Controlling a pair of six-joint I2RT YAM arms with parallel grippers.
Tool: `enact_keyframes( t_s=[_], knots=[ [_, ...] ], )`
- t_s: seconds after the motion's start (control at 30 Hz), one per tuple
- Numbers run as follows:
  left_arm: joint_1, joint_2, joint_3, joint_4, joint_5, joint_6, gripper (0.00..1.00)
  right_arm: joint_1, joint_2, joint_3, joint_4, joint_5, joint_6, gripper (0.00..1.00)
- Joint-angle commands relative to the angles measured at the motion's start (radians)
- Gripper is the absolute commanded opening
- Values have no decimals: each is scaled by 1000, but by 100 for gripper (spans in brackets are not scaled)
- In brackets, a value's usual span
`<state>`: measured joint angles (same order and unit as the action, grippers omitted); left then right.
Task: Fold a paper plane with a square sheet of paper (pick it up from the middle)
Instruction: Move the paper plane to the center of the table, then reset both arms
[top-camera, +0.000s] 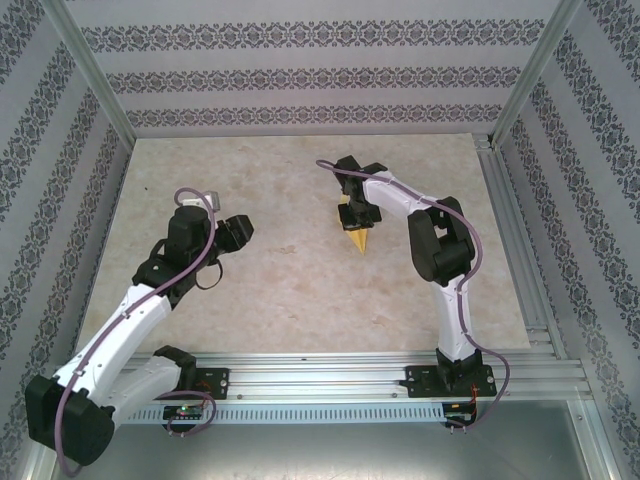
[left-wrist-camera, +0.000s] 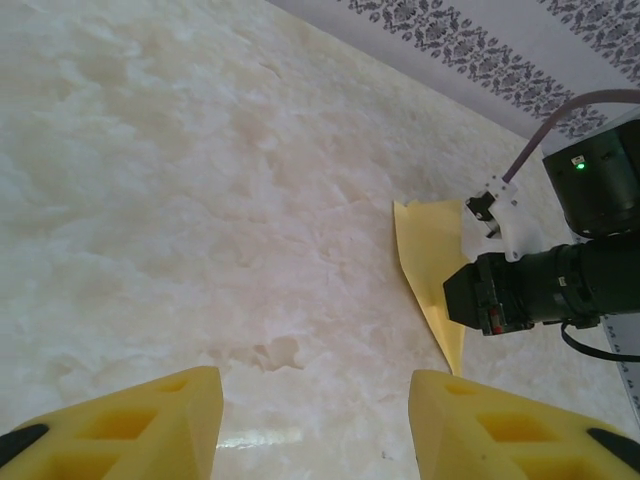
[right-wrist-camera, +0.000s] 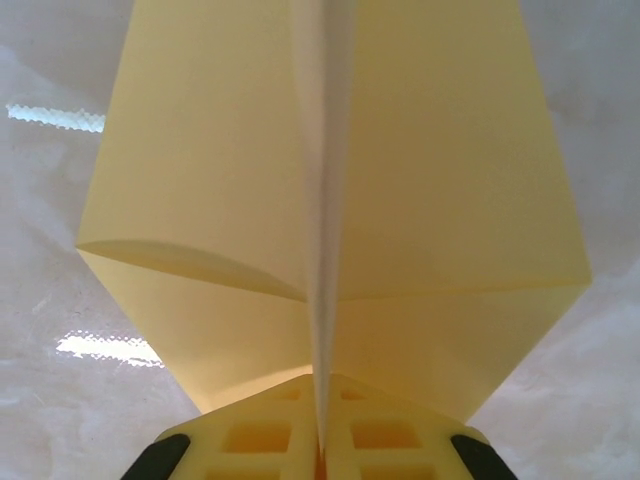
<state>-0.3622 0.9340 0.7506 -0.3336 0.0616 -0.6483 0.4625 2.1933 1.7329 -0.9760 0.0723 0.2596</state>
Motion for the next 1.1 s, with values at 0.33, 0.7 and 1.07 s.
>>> enact_keyframes(
  t_s=[0.33,0.7,1.07],
  knots=[
    [-2,-49,0,-81,-148,78,76,-13,-212,69,-89,66,-37,38],
    [52,12,-118,133,-735,348,100,-209,-1031,-737,530,440,-117,98],
    [144,348,-301,773,-511,613,100,-357,-1055,-1444,1528,391,-241,98]
  ],
)
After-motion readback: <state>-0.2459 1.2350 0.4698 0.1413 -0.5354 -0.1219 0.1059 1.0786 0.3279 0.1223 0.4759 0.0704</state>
